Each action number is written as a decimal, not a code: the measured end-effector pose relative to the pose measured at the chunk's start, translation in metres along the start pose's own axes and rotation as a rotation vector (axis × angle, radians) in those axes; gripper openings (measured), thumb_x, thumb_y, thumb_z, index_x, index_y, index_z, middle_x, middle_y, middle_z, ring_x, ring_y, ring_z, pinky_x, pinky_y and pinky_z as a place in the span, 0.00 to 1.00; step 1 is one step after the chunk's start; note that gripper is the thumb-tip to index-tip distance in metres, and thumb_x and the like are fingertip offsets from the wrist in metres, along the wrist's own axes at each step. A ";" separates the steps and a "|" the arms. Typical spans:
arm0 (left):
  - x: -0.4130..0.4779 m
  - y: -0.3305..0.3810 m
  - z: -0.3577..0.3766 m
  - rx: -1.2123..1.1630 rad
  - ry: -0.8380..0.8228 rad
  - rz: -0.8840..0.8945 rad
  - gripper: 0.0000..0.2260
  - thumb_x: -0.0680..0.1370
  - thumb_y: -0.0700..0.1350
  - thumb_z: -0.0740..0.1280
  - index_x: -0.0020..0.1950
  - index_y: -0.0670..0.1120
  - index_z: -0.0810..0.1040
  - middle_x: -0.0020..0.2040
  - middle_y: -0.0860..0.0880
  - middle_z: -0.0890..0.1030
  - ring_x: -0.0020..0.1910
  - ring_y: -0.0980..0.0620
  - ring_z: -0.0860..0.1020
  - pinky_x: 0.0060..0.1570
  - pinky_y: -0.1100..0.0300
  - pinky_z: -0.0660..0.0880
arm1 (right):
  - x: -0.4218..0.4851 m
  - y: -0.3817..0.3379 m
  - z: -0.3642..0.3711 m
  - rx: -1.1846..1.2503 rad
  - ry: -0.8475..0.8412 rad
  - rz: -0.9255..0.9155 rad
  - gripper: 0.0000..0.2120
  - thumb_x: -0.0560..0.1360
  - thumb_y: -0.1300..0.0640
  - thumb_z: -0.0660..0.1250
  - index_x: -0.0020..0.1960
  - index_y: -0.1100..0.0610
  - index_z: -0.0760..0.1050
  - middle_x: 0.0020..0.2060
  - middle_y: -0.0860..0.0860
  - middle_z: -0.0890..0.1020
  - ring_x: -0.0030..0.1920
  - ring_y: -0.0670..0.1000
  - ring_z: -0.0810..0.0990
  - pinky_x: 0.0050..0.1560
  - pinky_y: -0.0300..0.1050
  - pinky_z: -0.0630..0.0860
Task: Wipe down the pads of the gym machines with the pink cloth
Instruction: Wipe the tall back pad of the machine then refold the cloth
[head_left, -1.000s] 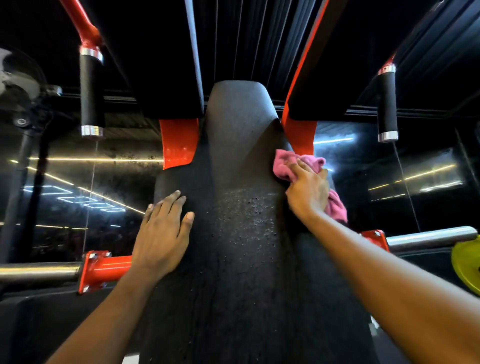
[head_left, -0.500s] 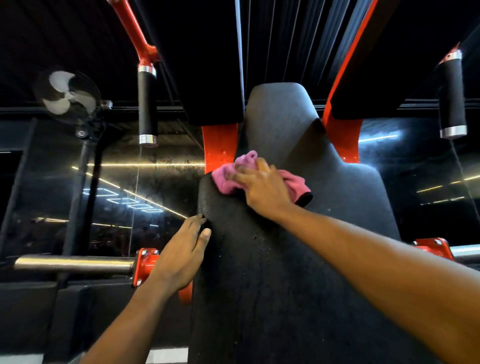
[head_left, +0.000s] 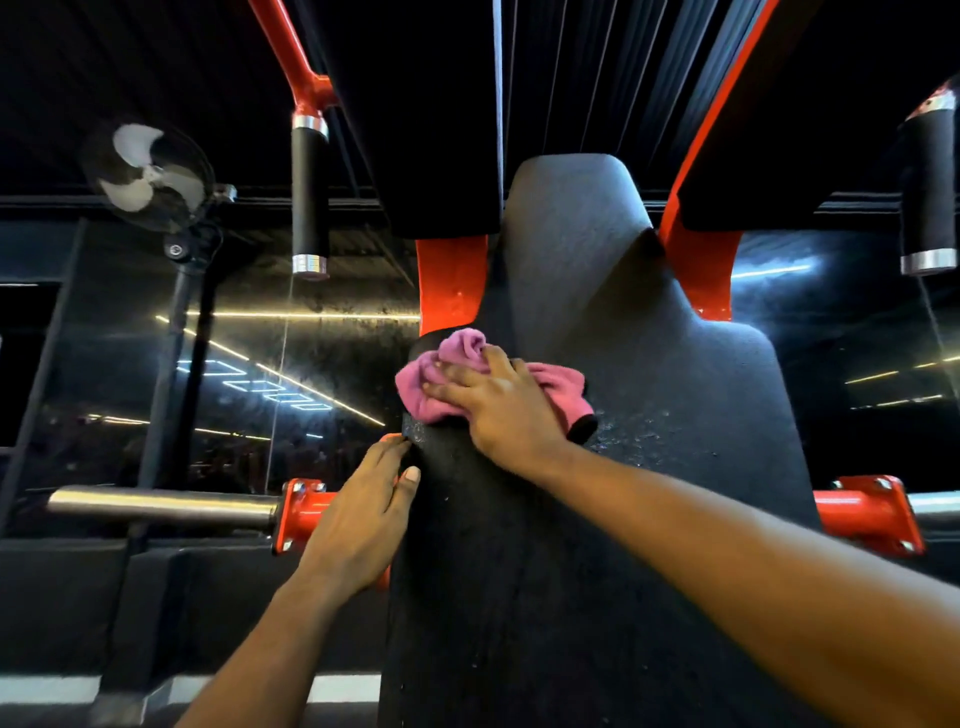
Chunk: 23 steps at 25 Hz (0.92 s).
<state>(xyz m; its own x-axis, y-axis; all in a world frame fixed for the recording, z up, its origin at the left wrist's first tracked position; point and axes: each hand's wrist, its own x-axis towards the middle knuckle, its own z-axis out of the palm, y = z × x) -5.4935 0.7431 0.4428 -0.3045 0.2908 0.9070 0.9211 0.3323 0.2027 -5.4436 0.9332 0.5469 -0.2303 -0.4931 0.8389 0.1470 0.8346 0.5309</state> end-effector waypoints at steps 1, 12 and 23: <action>0.001 0.004 0.001 0.002 0.006 -0.007 0.20 0.84 0.50 0.56 0.76 0.47 0.67 0.74 0.56 0.66 0.72 0.60 0.65 0.72 0.63 0.60 | -0.007 0.021 -0.007 -0.004 -0.052 -0.061 0.30 0.71 0.59 0.67 0.71 0.41 0.74 0.70 0.42 0.76 0.58 0.59 0.73 0.53 0.53 0.74; -0.002 0.019 0.013 0.074 -0.032 -0.097 0.22 0.84 0.50 0.56 0.76 0.41 0.66 0.78 0.49 0.61 0.77 0.52 0.60 0.75 0.57 0.58 | -0.097 0.108 -0.065 -0.106 -0.032 0.695 0.34 0.71 0.60 0.70 0.74 0.41 0.71 0.74 0.44 0.72 0.63 0.64 0.69 0.57 0.59 0.73; -0.002 0.019 0.014 0.067 -0.021 -0.095 0.21 0.84 0.49 0.56 0.76 0.42 0.67 0.79 0.47 0.62 0.78 0.49 0.60 0.77 0.48 0.57 | -0.128 0.162 -0.086 -0.138 -0.222 0.548 0.36 0.71 0.57 0.69 0.76 0.38 0.64 0.76 0.42 0.68 0.72 0.64 0.65 0.64 0.61 0.72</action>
<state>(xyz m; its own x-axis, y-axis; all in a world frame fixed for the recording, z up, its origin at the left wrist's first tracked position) -5.4791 0.7613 0.4391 -0.3954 0.2733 0.8769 0.8698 0.4181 0.2620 -5.3079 1.1104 0.5357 -0.2788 0.0747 0.9574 0.4211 0.9055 0.0520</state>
